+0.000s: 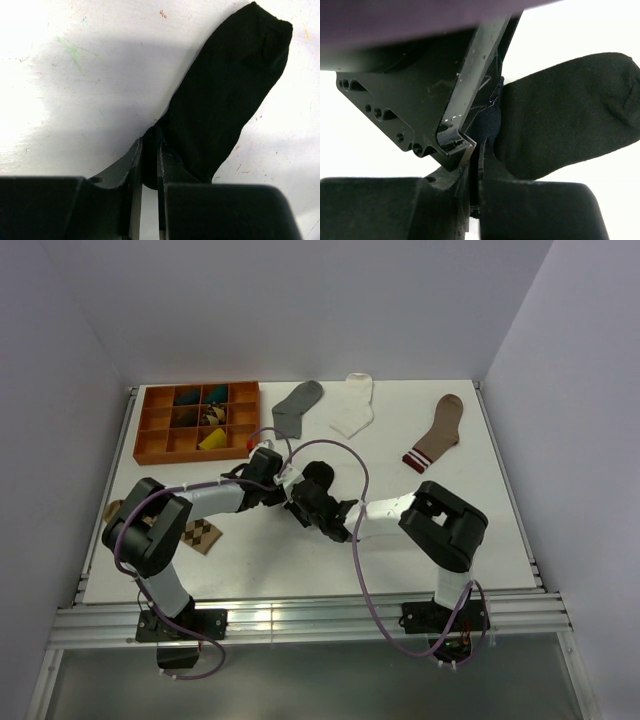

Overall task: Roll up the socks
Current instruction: Roll the sock at the center of the board.

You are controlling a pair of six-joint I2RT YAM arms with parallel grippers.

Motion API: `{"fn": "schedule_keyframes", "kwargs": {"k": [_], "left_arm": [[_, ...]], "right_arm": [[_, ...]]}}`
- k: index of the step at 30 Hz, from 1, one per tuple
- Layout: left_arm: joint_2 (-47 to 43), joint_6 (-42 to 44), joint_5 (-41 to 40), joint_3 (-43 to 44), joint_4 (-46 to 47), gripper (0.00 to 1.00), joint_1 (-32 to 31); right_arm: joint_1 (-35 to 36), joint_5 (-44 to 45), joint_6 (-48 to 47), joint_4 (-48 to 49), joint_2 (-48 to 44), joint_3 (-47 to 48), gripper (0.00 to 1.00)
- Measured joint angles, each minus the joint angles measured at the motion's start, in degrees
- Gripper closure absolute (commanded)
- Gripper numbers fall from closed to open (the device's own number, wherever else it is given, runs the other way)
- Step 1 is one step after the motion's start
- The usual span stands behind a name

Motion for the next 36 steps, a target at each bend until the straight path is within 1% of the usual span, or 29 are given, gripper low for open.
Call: {"fn": "schedule_keyframes", "kwargs": {"k": [1,3,4,6,7,10,13,15,18,22,28,36], "left_arm": [[0.0,0.0,0.0,0.0,0.0,0.79,0.0],[-0.1,0.0,0.0,-0.2,0.2,0.73,0.2],[-0.2,0.0,0.0,-0.4,0.3,0.65,0.2],[-0.8,0.0,-0.2,-1.1,0.8,0.59,0.3],[-1.3,0.0,-0.4,-1.4,0.8,0.52,0.4],[-3.1,-0.1,-0.9,-2.8,0.8,0.42,0.9],[-5.0,-0.6,-1.7,-4.4,0.2,0.35,1.5],[-6.6,-1.2,-2.4,-5.7,0.2,0.34,1.8],[-9.8,-2.6,-3.6,-8.3,1.1,0.29,2.5],[-13.0,-4.7,-4.3,-11.4,2.4,0.25,4.0],[-17.3,-6.5,-5.2,-16.1,5.3,0.23,4.7],[-20.5,-8.0,-5.1,-20.5,10.0,0.22,4.7]], "right_arm": [[0.0,-0.1,0.0,-0.2,0.0,0.1,1.0],[-0.1,-0.6,0.2,-0.6,0.0,0.3,1.0],[-0.2,-1.1,0.2,-0.6,0.0,0.3,1.0],[-1.0,-3.5,0.6,-0.7,-0.1,0.4,1.0],[-1.5,-5.1,1.0,-0.9,-0.1,0.6,1.0],[-3.4,-9.9,2.6,-0.9,-0.1,0.8,1.0],[-6.0,-15.6,5.0,-1.2,0.0,1.0,1.0],[-8.0,-19.6,7.1,-1.1,0.1,1.0,1.0],[-10.7,-25.3,10.0,-0.5,0.7,1.0,1.0],[-13.9,-32.0,13.6,0.6,1.7,1.0,1.0],[-18.1,-41.6,19.4,3.2,4.2,1.0,1.0],[-22.0,-50.8,27.3,7.5,7.8,1.2,1.0]]}}
